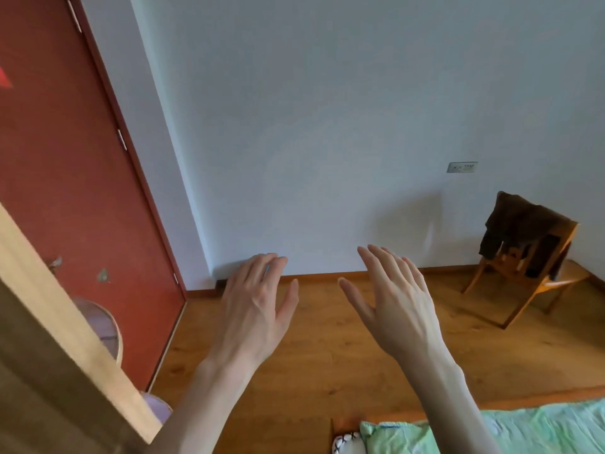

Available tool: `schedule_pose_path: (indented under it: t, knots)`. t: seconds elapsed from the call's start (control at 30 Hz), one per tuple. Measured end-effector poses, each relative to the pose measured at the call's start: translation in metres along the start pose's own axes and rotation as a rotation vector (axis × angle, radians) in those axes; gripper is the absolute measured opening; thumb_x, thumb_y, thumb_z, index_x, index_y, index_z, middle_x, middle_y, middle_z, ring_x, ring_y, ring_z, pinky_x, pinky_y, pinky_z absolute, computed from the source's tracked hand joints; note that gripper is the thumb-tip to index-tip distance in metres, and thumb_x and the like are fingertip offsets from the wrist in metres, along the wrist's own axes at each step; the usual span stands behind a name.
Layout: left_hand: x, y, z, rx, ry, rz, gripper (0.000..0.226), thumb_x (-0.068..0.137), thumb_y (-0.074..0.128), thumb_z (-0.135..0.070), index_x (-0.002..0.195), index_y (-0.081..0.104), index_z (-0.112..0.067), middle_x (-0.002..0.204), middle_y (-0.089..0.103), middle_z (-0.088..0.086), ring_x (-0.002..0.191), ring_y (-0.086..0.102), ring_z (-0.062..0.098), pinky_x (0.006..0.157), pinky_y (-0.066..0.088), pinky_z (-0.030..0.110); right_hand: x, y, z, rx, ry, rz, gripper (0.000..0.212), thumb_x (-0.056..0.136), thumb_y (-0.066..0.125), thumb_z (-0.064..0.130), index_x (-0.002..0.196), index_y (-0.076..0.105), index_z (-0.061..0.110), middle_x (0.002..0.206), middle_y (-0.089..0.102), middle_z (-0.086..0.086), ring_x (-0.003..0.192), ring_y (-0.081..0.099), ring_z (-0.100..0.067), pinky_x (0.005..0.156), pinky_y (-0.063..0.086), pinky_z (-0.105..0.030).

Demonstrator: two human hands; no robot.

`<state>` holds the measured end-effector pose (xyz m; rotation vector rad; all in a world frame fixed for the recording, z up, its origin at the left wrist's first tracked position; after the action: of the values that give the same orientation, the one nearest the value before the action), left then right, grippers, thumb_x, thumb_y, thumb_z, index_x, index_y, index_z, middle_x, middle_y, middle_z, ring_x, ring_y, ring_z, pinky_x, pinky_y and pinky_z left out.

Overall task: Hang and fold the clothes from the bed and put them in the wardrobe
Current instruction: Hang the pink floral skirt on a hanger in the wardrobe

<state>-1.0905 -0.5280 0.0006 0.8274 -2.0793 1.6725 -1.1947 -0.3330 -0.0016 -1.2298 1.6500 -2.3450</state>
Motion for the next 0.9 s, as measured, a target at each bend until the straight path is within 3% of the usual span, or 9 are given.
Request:
schedule_pose_path:
  t: [0.23, 0.43, 0.73, 0.9]
  knots:
    - [0.07, 0.05, 0.03, -0.021, -0.009, -0.006, 0.047, 0.104, 0.045, -0.043, 0.137, 0.061, -0.013, 0.138, 0.063, 0.004, 0.13, 0.059, 0.021, 0.107, 0.052, 0.041, 0.073, 0.041, -0.025, -0.01, 0.013, 0.005, 0.071, 0.102, 0.034, 0.069, 0.149, 0.053, 0.019, 0.151, 0.057, -0.002, 0.142, 0.051, -0.023, 0.12, 0.034, -0.043]
    - [0.144, 0.103, 0.053, -0.056, -0.011, -0.039, 0.041, 0.103, 0.054, -0.036, 0.135, 0.062, -0.012, 0.135, 0.065, 0.004, 0.127, 0.06, 0.024, 0.105, 0.051, 0.041, 0.125, 0.083, -0.054, -0.04, 0.053, 0.003, 0.068, 0.103, 0.037, 0.067, 0.149, 0.052, 0.019, 0.151, 0.056, -0.002, 0.143, 0.05, -0.022, 0.121, 0.033, -0.042]
    - [0.273, 0.208, 0.078, -0.153, 0.134, 0.009, 0.049, 0.106, 0.039, -0.048, 0.135, 0.062, -0.015, 0.135, 0.066, 0.004, 0.125, 0.061, 0.021, 0.104, 0.045, 0.031, 0.219, 0.158, -0.106, -0.15, 0.195, -0.011, 0.068, 0.101, 0.041, 0.068, 0.146, 0.056, 0.02, 0.147, 0.06, -0.003, 0.138, 0.056, -0.024, 0.117, 0.028, -0.04]
    - [0.358, 0.265, 0.1, -0.202, 0.239, 0.04, 0.05, 0.105, 0.04, -0.048, 0.135, 0.063, -0.015, 0.135, 0.065, 0.002, 0.125, 0.061, 0.02, 0.104, 0.049, 0.034, 0.285, 0.2, -0.134, -0.19, 0.297, -0.034, 0.072, 0.101, 0.034, 0.07, 0.146, 0.057, 0.019, 0.148, 0.06, -0.003, 0.14, 0.054, -0.025, 0.118, 0.031, -0.043]
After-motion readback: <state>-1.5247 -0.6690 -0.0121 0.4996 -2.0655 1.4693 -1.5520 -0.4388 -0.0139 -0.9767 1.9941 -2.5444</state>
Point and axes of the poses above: each hand's wrist, its own x-axis towards the middle knuckle, its own y-axis out of the palm, z = x × y, the point moved 5 cm from there along x, towards the middle knuckle
